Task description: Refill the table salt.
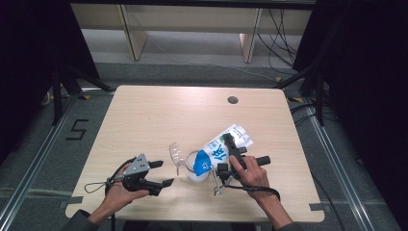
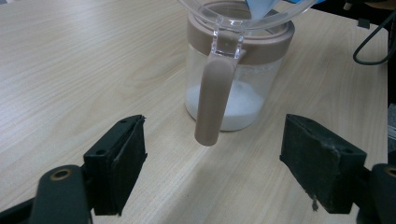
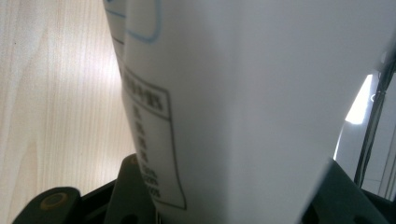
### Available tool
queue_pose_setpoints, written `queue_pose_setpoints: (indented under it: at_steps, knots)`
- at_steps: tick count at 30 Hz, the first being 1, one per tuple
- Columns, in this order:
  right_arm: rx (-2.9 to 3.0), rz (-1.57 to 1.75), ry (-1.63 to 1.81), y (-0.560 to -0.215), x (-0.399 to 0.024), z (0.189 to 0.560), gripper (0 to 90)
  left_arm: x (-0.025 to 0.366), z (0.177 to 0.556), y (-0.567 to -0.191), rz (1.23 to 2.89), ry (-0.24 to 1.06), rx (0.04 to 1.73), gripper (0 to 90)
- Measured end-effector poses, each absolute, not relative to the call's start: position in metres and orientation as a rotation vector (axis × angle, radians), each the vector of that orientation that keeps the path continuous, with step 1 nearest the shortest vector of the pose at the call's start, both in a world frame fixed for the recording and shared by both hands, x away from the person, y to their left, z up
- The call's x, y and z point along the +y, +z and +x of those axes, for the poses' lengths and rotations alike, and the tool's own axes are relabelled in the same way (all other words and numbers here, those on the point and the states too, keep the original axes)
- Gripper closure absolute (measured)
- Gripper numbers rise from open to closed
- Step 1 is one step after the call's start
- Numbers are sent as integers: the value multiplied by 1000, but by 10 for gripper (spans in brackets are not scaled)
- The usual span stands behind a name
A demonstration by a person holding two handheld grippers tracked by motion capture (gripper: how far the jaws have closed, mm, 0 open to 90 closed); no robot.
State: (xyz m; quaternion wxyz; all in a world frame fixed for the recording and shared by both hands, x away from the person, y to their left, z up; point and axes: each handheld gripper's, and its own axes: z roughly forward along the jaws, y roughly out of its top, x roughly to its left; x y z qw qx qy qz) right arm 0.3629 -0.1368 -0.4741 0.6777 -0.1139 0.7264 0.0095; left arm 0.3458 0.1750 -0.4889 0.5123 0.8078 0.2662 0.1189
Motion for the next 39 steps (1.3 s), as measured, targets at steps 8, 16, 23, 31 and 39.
queue_pose_setpoints:
  at_steps: [8,16,23,31,39]
  knots:
    - [1630,-259,23,-474,-137,363,579,175,346,-489,1943,286,640,216]
    - [1626,-262,22,-474,-137,363,579,175,346,-489,1943,287,640,216]
    - [1630,-258,14,-474,-137,363,582,175,346,-489,1943,286,640,216]
    - [1590,-351,-1,-469,-134,365,584,174,346,-489,1942,283,637,216]
    - [1608,-282,15,-474,-136,363,589,174,346,-489,1940,283,637,216]
